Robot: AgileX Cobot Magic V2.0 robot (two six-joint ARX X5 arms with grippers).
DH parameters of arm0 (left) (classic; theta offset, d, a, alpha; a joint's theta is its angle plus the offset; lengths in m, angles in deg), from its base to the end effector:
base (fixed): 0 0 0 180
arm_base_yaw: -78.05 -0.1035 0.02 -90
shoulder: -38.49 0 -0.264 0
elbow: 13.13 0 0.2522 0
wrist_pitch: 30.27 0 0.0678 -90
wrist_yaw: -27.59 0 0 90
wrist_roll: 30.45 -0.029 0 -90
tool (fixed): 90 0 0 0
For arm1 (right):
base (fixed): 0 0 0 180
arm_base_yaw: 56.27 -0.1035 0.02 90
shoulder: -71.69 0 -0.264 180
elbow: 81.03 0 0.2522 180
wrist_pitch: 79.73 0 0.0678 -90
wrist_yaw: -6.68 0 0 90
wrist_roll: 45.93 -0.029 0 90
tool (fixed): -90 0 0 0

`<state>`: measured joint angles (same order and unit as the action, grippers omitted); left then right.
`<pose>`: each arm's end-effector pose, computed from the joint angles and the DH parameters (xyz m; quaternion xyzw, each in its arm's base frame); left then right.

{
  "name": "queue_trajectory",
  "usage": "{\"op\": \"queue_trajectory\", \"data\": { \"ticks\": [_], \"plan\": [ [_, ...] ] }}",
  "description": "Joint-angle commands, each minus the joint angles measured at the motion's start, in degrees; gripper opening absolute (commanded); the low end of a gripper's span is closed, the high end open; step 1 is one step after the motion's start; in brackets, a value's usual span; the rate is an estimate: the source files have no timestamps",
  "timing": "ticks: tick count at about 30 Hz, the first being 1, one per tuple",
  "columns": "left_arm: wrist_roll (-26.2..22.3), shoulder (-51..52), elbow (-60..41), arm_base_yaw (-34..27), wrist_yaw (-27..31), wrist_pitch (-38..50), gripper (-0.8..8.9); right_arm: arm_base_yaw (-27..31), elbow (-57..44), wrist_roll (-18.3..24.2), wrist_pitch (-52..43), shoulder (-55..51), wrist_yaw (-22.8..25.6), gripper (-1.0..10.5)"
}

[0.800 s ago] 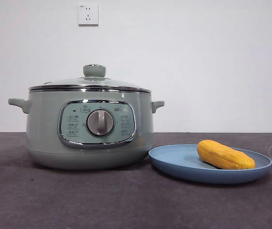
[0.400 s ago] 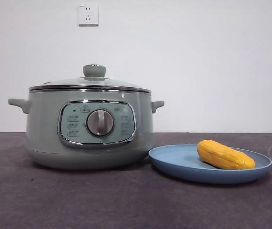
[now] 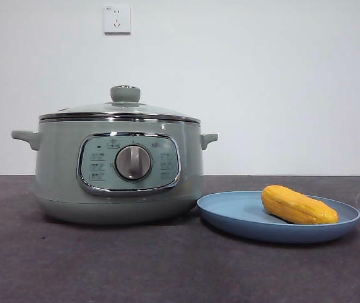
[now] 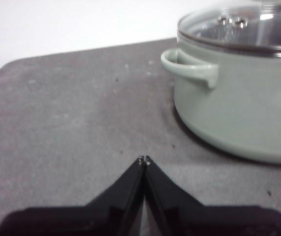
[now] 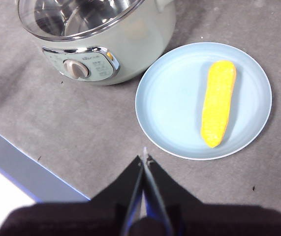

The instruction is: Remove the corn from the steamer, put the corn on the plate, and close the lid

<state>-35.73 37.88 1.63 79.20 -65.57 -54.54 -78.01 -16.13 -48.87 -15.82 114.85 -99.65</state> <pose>0.0958 -0.0035 0.1510 0.0443 0.0864 -0.0415 0.9944 0.1201 0.0567 0.3133 0.0057 0.3670 0.2950 0.8822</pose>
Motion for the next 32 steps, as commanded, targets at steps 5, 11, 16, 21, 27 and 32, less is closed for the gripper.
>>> {"op": "queue_trajectory", "data": {
  "ticks": [5, 11, 16, 21, 27, 32],
  "plan": [
    [1.0, 0.5, -0.8, -0.2, 0.1, 0.5, -0.04, 0.0, -0.4, 0.4, -0.2, 0.0, 0.2, 0.0],
    [1.0, 0.5, -0.8, -0.2, 0.1, 0.5, -0.04, 0.0, -0.4, 0.4, -0.2, 0.0, 0.2, 0.0],
    [1.0, 0.5, -0.8, -0.2, 0.1, 0.5, -0.04, 0.0, -0.4, 0.4, -0.2, -0.1, 0.2, 0.0],
    [1.0, 0.5, -0.8, -0.2, 0.1, 0.5, -0.04, -0.1, -0.4, 0.4, -0.2, -0.1, 0.2, 0.0],
    [1.0, 0.5, -0.8, -0.2, 0.1, 0.5, -0.04, 3.4, -0.4, 3.5, -1.8, -4.8, 3.1, 0.0],
    [1.0, 0.5, -0.8, -0.2, 0.1, 0.5, -0.04, 9.4, -3.6, 3.4, -8.7, -13.7, 3.0, 0.0]
  ]
}}
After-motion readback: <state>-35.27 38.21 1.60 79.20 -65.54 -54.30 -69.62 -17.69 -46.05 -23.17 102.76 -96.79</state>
